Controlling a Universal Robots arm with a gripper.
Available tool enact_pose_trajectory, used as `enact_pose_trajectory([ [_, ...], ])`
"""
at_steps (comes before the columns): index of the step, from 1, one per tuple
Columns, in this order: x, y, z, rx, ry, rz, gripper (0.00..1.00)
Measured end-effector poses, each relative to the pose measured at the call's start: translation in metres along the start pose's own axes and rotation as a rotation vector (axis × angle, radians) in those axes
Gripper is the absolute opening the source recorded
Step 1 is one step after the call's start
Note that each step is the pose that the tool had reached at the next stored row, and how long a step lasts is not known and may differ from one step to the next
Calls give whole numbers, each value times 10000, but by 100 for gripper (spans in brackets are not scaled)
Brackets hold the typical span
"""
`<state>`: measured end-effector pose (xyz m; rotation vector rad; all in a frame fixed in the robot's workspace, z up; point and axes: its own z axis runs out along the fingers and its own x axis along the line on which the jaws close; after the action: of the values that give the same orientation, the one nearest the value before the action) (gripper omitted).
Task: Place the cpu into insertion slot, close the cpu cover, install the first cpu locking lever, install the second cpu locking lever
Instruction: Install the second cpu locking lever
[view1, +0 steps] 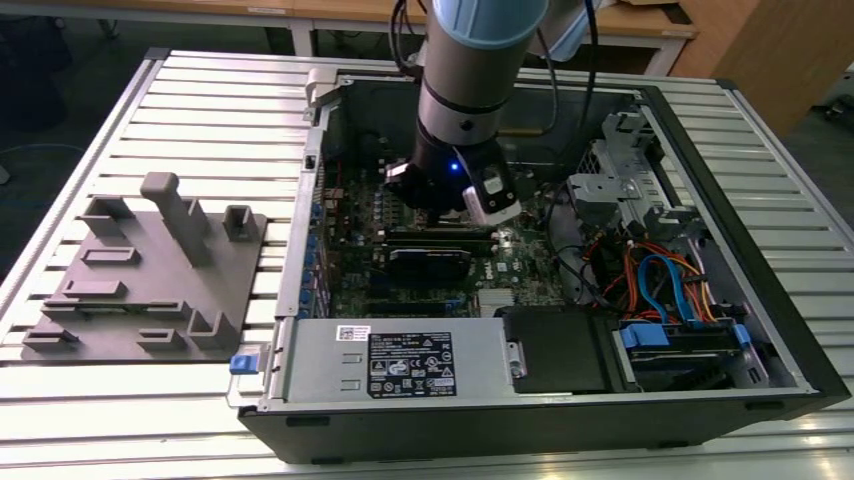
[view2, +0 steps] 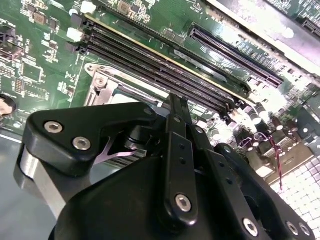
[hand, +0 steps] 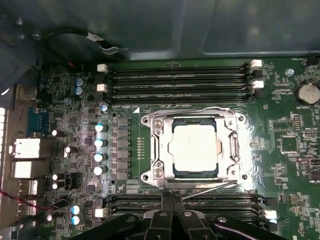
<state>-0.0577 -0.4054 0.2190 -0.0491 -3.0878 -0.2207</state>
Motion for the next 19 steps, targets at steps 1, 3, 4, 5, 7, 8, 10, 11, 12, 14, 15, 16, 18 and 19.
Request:
enact_pose_trajectory([
  [1,1,-2,5,3,10,-55,10],
  [3,7,-7,10,-18,26,-161,10],
  [4,14,-10,14,-42,32,-205,10],
  [5,22,-14,18,-73,37,-237,10],
  [7,34,-31,22,-156,42,-260,10],
  [8,35,-43,21,-205,43,-261,10],
  [10,34,-75,20,-321,49,-265,10],
  [11,33,-91,19,-382,51,-268,10],
  [12,33,-103,19,-451,53,-271,10],
  [14,34,-119,24,-592,56,-277,10],
  [15,35,-126,28,-657,57,-280,10],
  [16,36,-133,33,-724,59,-283,10],
  [18,46,-141,50,-810,61,-285,10],
  [19,57,-143,62,-831,60,-287,10],
])
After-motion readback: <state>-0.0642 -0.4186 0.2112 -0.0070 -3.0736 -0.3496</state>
